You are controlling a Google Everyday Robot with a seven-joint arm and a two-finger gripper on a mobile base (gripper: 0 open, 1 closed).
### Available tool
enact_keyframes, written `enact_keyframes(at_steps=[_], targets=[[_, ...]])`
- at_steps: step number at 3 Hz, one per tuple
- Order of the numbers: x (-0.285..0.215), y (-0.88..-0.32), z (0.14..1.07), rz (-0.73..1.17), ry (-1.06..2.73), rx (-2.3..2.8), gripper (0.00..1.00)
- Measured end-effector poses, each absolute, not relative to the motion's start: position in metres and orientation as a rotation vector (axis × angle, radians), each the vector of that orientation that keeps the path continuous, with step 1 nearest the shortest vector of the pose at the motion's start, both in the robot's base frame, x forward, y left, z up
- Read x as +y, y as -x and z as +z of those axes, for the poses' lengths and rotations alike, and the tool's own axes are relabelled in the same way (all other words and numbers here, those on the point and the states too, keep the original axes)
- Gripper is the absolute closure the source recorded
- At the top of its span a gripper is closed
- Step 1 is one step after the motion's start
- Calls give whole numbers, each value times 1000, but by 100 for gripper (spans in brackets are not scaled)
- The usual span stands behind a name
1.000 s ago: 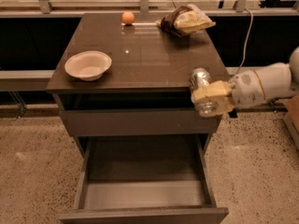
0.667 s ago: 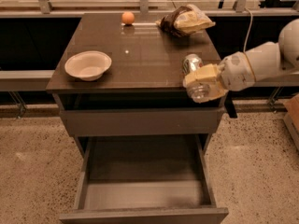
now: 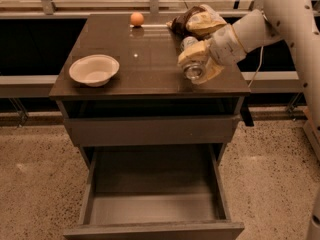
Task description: Pick 7up can from middle drawer and place on counter
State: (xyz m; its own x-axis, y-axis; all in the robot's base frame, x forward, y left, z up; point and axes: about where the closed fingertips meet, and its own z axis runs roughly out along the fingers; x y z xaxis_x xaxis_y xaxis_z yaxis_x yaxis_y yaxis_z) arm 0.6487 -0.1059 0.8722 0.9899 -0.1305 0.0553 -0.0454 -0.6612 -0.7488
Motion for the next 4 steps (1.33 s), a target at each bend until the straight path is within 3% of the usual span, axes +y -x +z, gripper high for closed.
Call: enact_keyframes(at_steps=[1, 2, 4], targets=[[-86, -677, 869, -120, 2348, 191, 100], [-79, -681, 868, -120, 2344, 188, 82], [-72, -685, 864, -122, 2336, 187, 35]])
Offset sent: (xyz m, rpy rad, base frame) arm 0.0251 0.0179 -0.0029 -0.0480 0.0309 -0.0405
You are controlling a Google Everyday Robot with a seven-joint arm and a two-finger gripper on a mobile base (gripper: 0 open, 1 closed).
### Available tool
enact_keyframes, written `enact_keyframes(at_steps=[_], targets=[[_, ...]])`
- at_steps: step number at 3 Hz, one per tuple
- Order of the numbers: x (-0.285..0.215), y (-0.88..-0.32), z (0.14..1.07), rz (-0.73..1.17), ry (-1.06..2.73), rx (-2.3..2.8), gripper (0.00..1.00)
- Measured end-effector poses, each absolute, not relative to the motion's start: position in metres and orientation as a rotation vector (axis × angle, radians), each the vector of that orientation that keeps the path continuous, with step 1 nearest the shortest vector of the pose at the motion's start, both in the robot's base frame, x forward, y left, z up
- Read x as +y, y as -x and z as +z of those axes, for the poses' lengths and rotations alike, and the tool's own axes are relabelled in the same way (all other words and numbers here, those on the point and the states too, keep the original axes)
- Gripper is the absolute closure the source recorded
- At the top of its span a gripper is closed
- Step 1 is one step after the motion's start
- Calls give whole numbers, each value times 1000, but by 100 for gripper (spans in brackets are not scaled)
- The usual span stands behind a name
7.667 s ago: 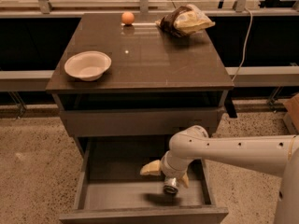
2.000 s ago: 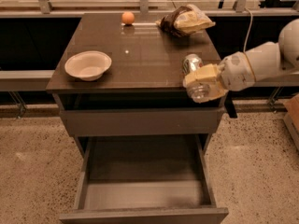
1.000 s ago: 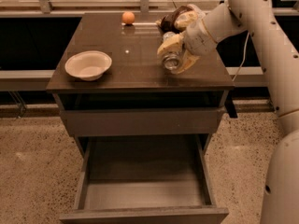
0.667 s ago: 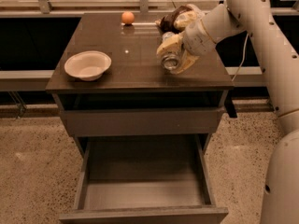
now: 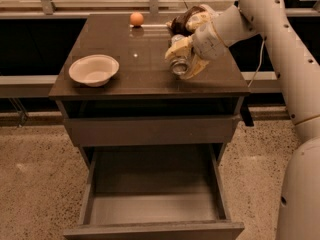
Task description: Pick 7up can from middle drawer and place on counter
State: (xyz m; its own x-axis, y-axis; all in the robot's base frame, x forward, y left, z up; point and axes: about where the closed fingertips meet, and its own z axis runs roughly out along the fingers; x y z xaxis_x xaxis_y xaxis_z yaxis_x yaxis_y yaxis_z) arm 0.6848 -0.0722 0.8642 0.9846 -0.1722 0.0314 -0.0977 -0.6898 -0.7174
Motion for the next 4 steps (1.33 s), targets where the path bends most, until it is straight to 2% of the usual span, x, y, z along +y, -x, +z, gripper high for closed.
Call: enact_keyframes(at_steps=[1, 2, 3, 4], targets=[[-68, -687, 862, -122, 2332, 186, 5], [-67, -688, 861, -122, 2331, 185, 0], [-66, -689, 862, -121, 2331, 190, 18], [-66, -689, 862, -121, 2331, 190, 41]])
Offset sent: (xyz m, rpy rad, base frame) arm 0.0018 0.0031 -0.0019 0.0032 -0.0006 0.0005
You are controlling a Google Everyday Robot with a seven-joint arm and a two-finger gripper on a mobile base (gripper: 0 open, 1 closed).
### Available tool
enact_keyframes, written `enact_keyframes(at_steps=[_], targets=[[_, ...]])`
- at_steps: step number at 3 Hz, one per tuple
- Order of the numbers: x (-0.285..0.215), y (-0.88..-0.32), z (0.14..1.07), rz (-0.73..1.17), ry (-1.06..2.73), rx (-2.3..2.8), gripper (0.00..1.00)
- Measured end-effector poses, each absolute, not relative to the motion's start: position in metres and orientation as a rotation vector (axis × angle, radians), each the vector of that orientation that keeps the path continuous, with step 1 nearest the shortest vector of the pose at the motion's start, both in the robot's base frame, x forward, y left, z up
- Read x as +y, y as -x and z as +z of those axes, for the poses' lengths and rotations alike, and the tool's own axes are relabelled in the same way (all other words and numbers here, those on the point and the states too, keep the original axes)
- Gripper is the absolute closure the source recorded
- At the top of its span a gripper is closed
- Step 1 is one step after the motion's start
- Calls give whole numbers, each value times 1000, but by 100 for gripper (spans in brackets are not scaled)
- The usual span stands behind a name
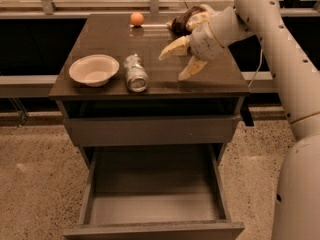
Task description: Pick 7up can from middle drawer and place on counter
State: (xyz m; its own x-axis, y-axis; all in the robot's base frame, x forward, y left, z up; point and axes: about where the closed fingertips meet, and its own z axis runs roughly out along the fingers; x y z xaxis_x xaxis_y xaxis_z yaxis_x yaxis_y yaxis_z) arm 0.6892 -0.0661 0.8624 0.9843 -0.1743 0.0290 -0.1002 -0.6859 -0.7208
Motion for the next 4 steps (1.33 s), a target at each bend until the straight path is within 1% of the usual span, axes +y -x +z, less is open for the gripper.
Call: enact_keyframes(at_steps=[1, 2, 3, 4], targets=[[-70, -693, 870, -125, 2331, 206, 65], [-74, -699, 884, -132, 2333, 223, 79], [-72, -703, 884, -141, 2325, 225, 61], [-69, -706, 882, -144, 2320, 225, 38]])
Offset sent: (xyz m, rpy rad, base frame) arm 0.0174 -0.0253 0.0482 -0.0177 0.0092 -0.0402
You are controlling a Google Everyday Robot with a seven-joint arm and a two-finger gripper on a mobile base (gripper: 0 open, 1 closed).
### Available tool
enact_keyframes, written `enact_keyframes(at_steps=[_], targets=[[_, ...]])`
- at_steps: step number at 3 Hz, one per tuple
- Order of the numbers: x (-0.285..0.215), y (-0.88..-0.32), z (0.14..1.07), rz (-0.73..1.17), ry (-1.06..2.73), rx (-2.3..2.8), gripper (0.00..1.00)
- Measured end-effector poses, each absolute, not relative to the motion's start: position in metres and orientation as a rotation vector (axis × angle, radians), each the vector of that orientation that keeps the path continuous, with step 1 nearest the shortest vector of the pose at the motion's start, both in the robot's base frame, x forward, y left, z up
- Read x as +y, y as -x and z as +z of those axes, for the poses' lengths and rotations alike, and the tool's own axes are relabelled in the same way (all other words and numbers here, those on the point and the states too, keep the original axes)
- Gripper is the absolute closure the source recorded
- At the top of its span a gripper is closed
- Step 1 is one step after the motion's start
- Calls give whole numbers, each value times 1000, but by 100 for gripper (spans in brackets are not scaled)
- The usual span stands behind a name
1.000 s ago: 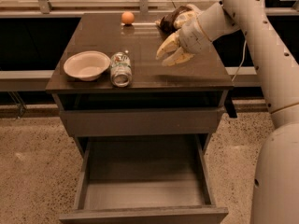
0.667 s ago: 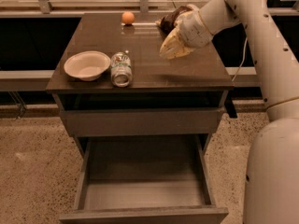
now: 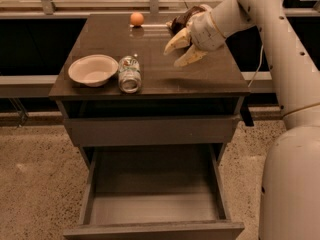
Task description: Pick 7up can from middle drawer and place on counter
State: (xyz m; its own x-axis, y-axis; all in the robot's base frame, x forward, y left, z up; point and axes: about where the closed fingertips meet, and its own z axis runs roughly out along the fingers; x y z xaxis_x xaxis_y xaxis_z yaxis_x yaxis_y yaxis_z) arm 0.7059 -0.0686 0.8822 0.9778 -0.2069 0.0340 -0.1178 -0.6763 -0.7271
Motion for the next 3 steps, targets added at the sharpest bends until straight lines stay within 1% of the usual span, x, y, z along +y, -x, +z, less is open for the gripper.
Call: enact_keyframes(at_steps=[1, 2, 3], targets=[[-65, -708, 880, -146, 2315, 225, 15], [-62, -710, 879, -147, 2312, 225, 0], [-62, -710, 879, -147, 2312, 225, 0]])
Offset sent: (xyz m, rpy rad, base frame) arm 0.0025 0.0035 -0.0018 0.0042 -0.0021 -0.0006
